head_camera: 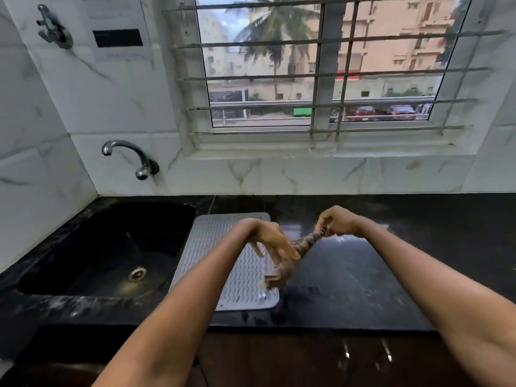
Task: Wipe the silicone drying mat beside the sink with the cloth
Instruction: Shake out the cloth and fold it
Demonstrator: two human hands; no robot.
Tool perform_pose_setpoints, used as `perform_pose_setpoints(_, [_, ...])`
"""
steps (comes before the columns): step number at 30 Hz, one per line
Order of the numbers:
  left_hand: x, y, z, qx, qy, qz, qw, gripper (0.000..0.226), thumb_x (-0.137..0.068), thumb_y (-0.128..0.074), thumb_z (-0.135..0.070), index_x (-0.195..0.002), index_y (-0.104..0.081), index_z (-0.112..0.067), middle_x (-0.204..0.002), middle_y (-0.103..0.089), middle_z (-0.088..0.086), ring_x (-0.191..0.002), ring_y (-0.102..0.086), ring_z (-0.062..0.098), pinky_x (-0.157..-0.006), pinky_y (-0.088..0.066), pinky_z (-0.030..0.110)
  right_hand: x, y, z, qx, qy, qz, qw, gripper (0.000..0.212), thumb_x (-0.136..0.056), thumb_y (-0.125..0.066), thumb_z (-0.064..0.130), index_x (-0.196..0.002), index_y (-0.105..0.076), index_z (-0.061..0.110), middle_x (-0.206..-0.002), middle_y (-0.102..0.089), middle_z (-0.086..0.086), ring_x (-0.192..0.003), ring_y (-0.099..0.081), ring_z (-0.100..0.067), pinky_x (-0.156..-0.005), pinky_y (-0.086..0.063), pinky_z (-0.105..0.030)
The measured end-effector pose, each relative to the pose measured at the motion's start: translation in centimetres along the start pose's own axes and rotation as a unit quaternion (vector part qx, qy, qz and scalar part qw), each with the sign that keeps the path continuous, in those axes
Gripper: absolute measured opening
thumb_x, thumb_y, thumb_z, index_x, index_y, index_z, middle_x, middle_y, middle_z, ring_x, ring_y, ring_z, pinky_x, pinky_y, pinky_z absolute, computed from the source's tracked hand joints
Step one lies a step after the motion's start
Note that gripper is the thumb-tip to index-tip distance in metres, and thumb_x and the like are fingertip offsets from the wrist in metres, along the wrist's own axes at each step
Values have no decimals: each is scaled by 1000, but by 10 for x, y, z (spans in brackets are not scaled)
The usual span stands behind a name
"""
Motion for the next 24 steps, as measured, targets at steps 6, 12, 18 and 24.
perform_pose_setpoints(6, [-49, -69, -9, -148, 55, -40, 987, 45, -94, -55, -35, -133, -54, -12, -136, -55, 7, -122, -54, 25, -105, -42, 41, 10, -74, -62, 182, -32, 148, 972, 48, -87, -41, -5, -128, -59, 12, -135, -56, -10, -125, -52, -23, -98, -39, -26])
perform_pose_setpoints(12, [-100, -116, 11, -247, 42, -104, 962, 74, -88, -64, -35, -148, -26, -12, -156, -28, 10, -141, -32, 28, -115, -29, 44, 7, -148, -64, 150, 7, 167, 974, 67, -82, -65, 31, -143, -37, 27, -151, -35, -4, -137, -33, -28, -113, -28, -45])
perform_pose_setpoints(18, [-116, -146, 48, -341, 33, -91, 935, 91, -93, -48, -51, -152, 9, -12, -161, 12, 4, -149, 8, 23, -121, -2, 45, 13, -171, -65, 188, -40, 210, 959, 102, -77, -72, 43, -150, -1, 35, -160, 13, -6, -145, 11, -37, -114, -11, -59])
perform_pose_setpoints(24, [-95, -165, 67, -325, 19, -97, 940, 91, -92, -45, -55, -152, 12, -15, -160, 18, 3, -147, 16, 22, -121, 0, 45, 29, -190, -28, 253, -75, 214, 941, 101, -82, -70, 17, -150, 5, 24, -157, 9, -18, -142, 3, -44, -105, -31, -64])
Point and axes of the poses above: each hand's wrist, its own x-axis away from the middle knuckle, its own y-axis out of the back of the hand, z = x × y, the point moved 3 cm from there along -x, towards the middle knuckle
